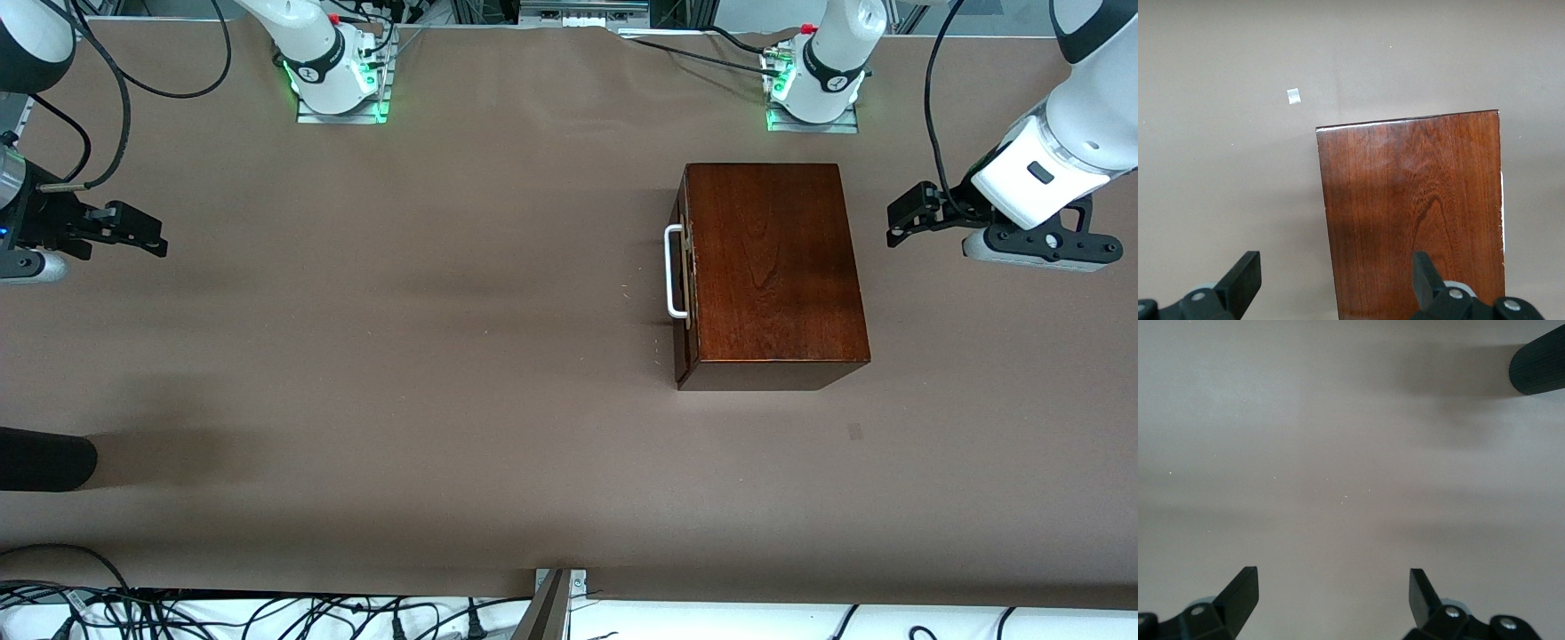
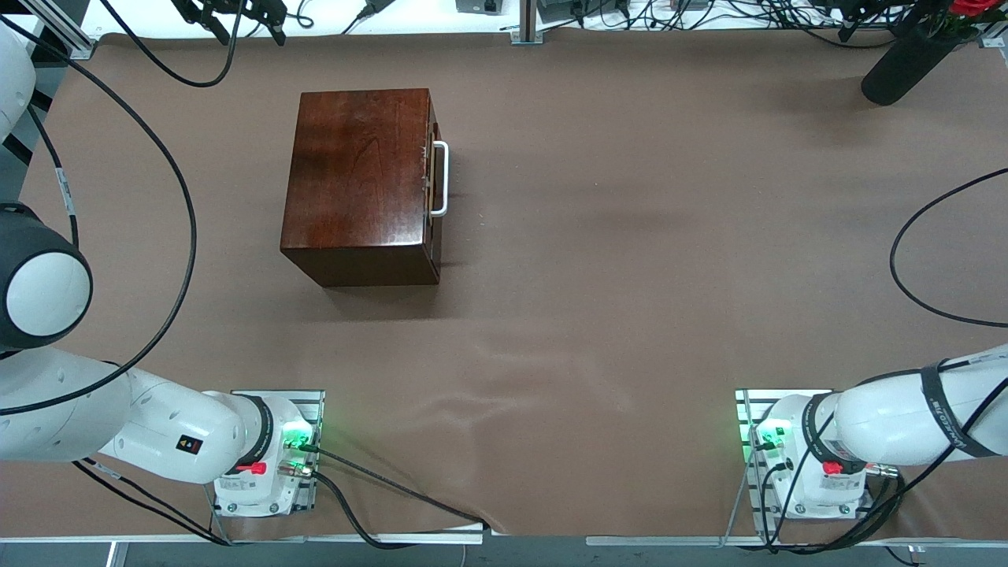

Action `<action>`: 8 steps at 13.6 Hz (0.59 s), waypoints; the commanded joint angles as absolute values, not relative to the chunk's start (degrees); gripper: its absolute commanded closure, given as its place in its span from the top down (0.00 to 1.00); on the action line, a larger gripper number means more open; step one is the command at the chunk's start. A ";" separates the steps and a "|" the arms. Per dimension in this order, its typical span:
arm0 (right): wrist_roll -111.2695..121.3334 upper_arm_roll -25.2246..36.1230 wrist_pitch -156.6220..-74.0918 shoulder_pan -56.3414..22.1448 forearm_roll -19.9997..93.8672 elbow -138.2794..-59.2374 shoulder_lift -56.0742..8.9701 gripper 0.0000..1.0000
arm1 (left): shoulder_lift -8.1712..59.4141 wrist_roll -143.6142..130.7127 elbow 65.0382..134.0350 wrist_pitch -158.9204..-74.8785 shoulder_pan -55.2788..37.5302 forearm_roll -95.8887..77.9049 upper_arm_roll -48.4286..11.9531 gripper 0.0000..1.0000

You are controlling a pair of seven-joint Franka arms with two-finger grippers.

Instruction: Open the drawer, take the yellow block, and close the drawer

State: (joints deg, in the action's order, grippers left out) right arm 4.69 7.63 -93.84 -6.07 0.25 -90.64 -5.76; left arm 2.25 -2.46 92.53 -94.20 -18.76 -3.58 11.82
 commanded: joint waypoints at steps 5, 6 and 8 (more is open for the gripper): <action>3.96 7.56 -94.04 -6.24 -0.26 -90.09 -6.42 1.00 | 3.86 -3.68 90.70 -93.69 -20.21 -2.20 10.46 1.00; 3.96 7.56 -94.04 -6.15 -0.18 -90.09 -6.85 1.00 | 4.13 -4.39 89.83 -93.52 -20.82 -2.20 10.37 1.00; 4.04 7.65 -94.13 -5.98 -0.18 -90.09 -7.12 1.00 | 6.23 -6.84 87.64 -92.12 -21.18 -2.11 8.45 1.00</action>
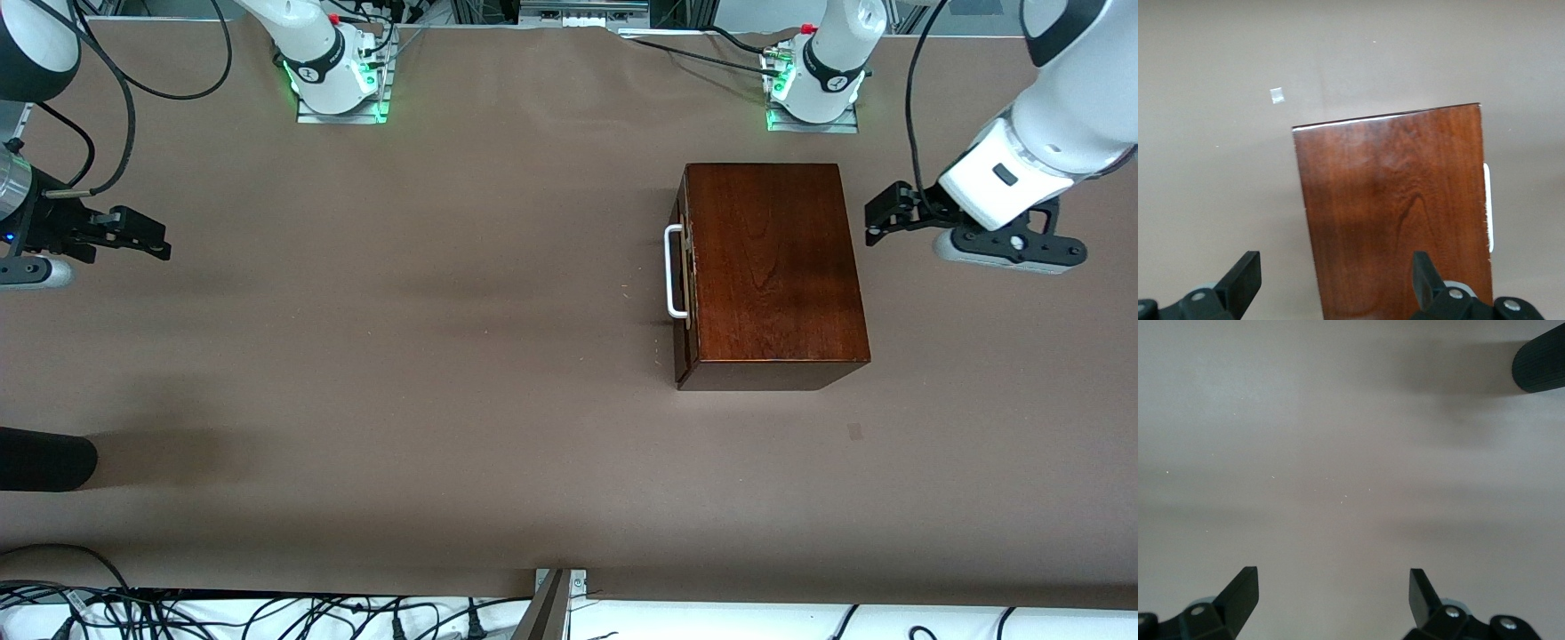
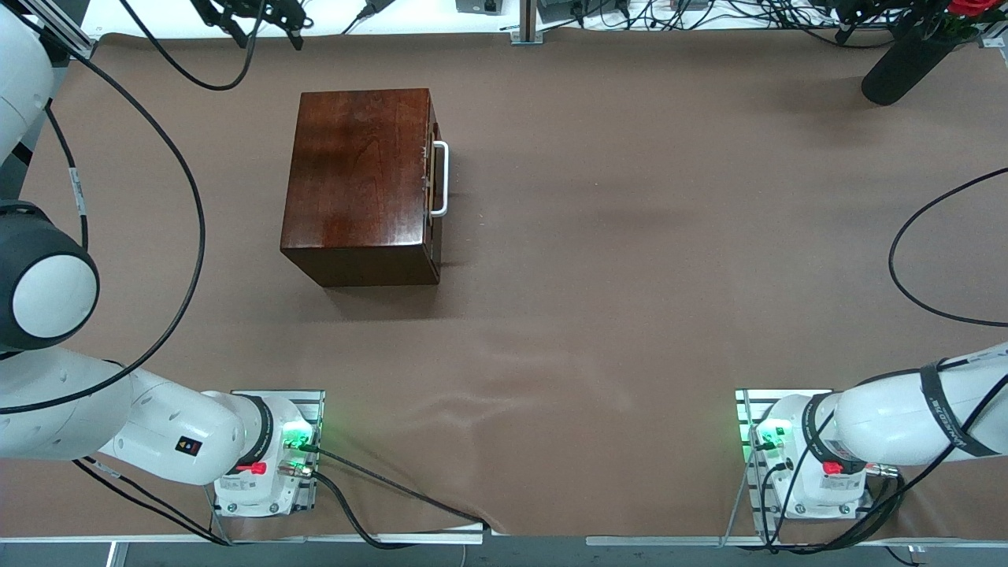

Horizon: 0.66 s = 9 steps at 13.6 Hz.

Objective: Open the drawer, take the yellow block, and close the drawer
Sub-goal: 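Move the left gripper over the box to the white drawer handle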

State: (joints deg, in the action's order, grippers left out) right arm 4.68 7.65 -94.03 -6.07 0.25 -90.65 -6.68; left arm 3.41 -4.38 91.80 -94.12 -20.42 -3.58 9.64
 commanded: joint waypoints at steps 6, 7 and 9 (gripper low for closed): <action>3.96 7.65 -95.01 -6.06 -0.18 -90.09 -7.82 1.00 | 10.45 -18.17 84.90 -91.06 -27.31 3.94 4.13 1.00; 3.96 7.65 -95.10 -6.15 -0.26 -90.09 -7.91 1.00 | 10.55 -20.11 84.90 -91.05 -29.86 6.57 4.04 1.00; 4.04 7.65 -95.36 -5.89 0.00 -90.09 -8.61 1.00 | 12.56 -26.86 84.82 -91.05 -36.01 9.13 4.04 1.00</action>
